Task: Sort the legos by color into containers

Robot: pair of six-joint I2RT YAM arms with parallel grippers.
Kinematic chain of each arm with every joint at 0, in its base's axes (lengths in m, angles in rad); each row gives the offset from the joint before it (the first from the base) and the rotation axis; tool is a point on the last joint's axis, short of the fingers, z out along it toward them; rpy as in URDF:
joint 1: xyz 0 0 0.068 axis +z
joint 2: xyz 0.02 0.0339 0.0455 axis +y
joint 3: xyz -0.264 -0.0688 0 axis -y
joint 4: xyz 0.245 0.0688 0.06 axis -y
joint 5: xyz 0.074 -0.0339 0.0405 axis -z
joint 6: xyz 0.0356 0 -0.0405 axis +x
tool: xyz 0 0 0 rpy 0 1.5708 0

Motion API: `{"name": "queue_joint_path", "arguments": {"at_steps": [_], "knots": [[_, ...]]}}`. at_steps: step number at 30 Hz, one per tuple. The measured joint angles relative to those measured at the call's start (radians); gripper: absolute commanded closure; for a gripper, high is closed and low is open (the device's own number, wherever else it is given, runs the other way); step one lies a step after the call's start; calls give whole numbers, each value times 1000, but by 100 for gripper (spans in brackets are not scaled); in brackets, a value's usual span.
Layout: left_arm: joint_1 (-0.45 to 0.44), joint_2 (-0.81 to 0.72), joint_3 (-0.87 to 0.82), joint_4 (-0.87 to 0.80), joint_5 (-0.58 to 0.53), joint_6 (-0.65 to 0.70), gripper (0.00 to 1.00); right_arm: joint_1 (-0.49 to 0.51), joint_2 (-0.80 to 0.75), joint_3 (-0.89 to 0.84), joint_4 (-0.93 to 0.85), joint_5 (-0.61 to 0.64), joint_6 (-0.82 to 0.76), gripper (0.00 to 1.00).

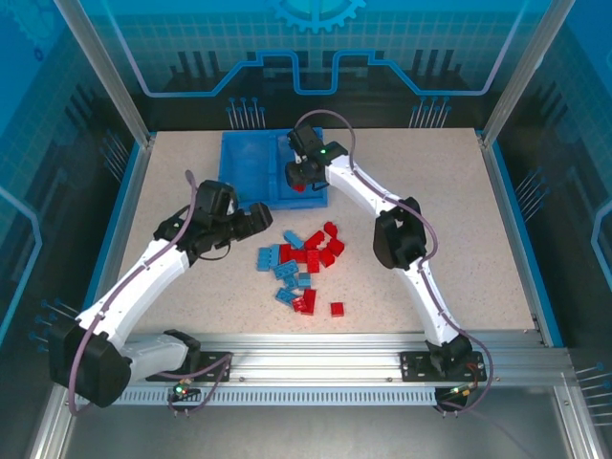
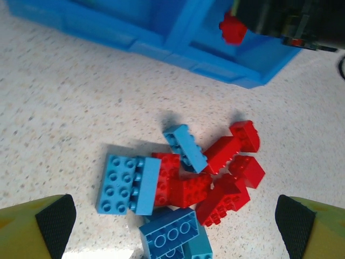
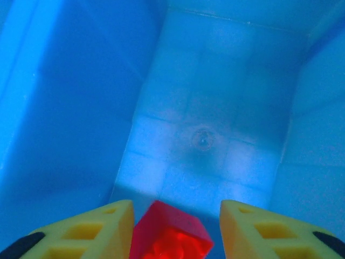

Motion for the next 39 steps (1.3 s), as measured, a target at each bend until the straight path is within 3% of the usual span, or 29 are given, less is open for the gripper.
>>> {"name": "queue_joint_path", "arguments": {"at_steps": [5, 10, 14, 19, 24, 29, 39], "knots": [[23, -3, -53, -8, 0, -84, 2, 0, -3, 20, -19, -5, -5, 50], [23, 7, -73, -3, 18, -121, 9, 0, -66, -11, -58, -35, 0, 49], [15, 74, -68, 8, 28, -138, 19, 0, -280, -199, -78, -89, 8, 44], [-37, 209, -21, 27, 43, -188, 22, 1, -638, -505, -57, -179, 8, 35], [-103, 385, 120, 29, 53, -212, 27, 7, -849, -737, -55, -208, 9, 29], [-141, 538, 270, 21, 53, -238, 37, 7, -896, -895, -78, -203, 42, 24], [-142, 695, 349, -52, 48, -262, 44, 7, -964, -964, -100, -199, 71, 20]]}}
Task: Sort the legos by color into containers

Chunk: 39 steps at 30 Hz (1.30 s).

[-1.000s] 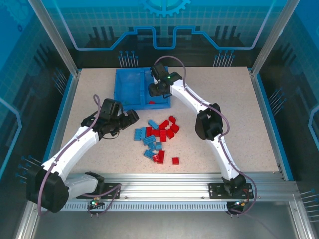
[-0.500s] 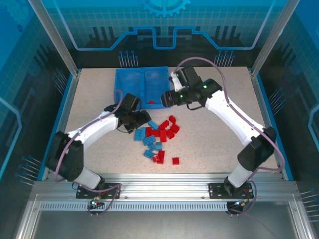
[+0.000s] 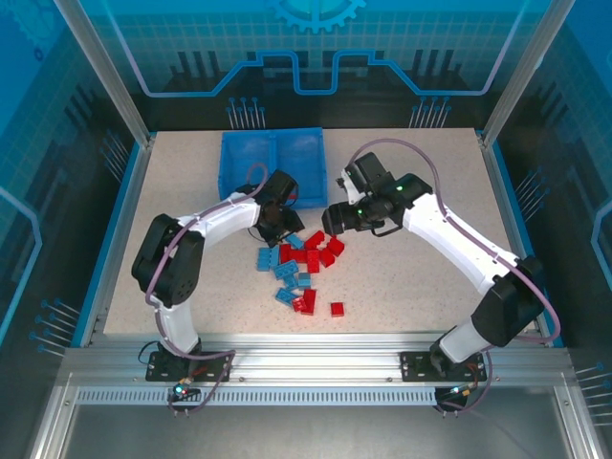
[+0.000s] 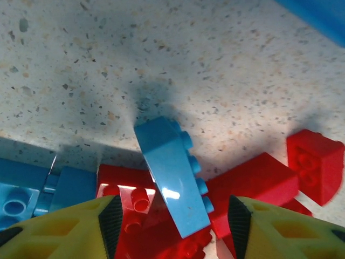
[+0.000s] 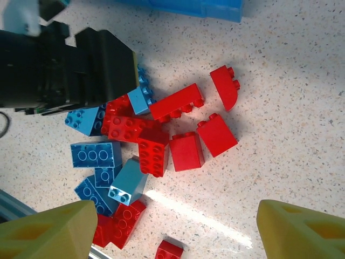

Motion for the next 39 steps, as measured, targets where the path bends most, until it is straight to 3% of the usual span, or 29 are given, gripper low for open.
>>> {"name": "queue_joint_path", "arguments": {"at_steps": [7, 24, 39], "knots": [[0, 78, 77, -43, 5, -6, 47, 0, -8, -10, -2, 0, 0, 19], [-1, 153, 143, -104, 5, 64, 82, 0, -76, -56, -19, 23, 24, 18], [-1, 92, 276, -245, -83, 209, 87, 0, -89, -54, -18, 45, 39, 17]]}}
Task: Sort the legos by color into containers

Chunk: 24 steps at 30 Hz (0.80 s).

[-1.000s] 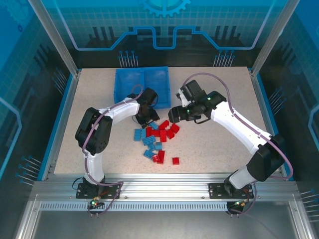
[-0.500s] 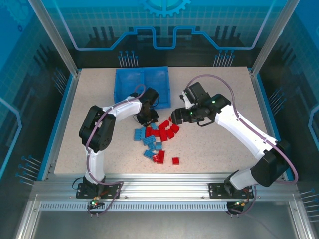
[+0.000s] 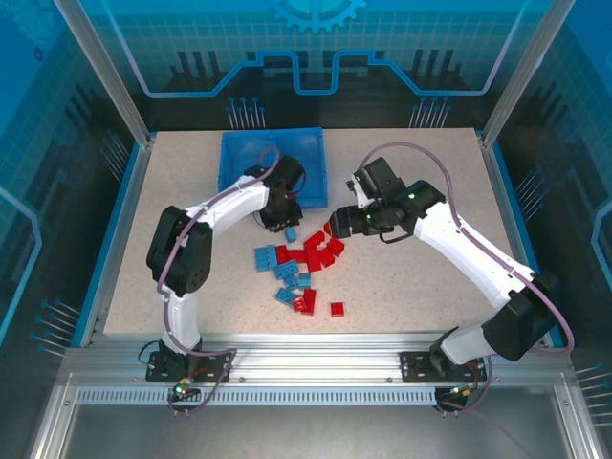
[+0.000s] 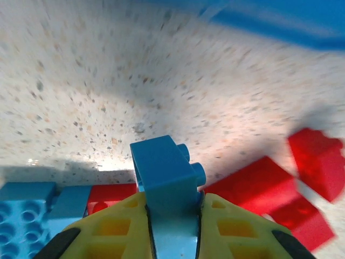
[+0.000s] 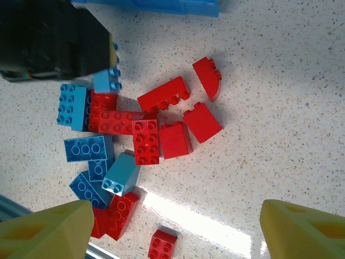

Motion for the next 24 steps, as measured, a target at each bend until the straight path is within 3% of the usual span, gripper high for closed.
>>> {"name": "queue_joint_path", "arguments": {"at_steps": [6, 10, 16, 24], "knots": [[26, -86, 166, -27, -101, 79, 87, 0, -1, 13, 4, 3, 0, 17], [108, -85, 256, -25, -135, 124, 87, 0, -1, 13, 3, 4, 0, 17], [228, 39, 399, -24, -172, 175, 87, 0, -3, 13, 3, 8, 3, 17], [272, 235, 452, -26, -159, 178, 80, -1, -62, 2, 3, 27, 14, 16]]}}
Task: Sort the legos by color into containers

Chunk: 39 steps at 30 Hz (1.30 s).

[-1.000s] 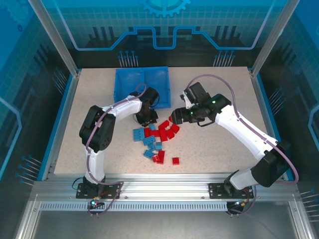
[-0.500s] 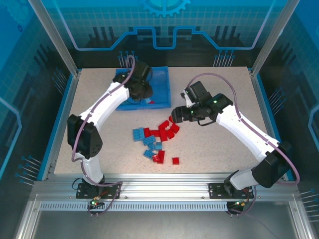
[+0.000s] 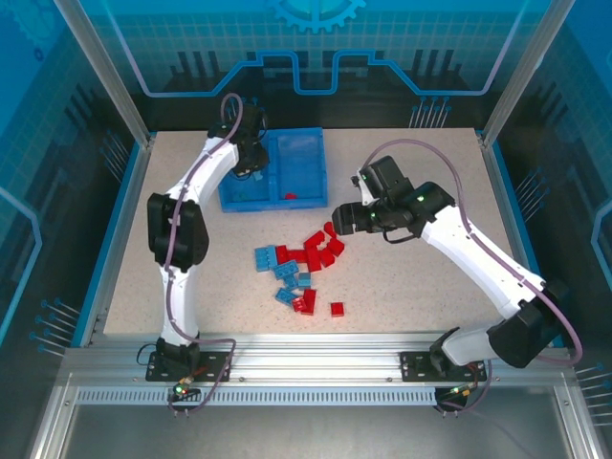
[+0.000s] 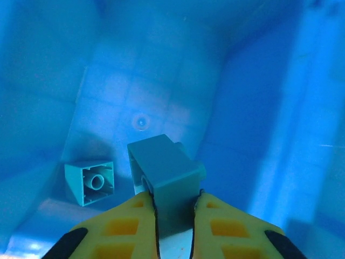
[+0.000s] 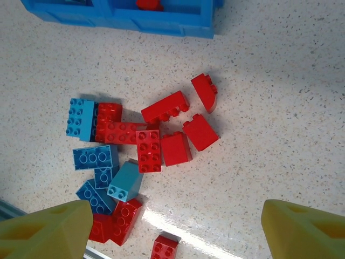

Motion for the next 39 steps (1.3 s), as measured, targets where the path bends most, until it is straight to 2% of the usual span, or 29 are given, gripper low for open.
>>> {"name": "queue_joint_path", "arguments": {"at_steps": [10, 20, 23, 29, 36, 39], "knots": [[53, 65, 0, -2, 31, -10, 64, -2, -51, -34, -2, 19, 14, 16], [52, -9, -50, 16, 74, -12, 62, -2, -51, -39, 1, 21, 16, 15], [49, -113, -109, 44, 101, -12, 63, -2, -45, -53, 13, 13, 16, 15], [-2, -431, -290, 132, 185, 19, 62, -4, 51, -72, 39, -12, 16, 16], [-186, -759, -603, 256, 316, 218, 49, -28, 243, -68, 118, 1, -45, 26], [-222, -850, -748, 296, 375, 285, 45, -38, 335, -56, 153, 4, -97, 30]]}}
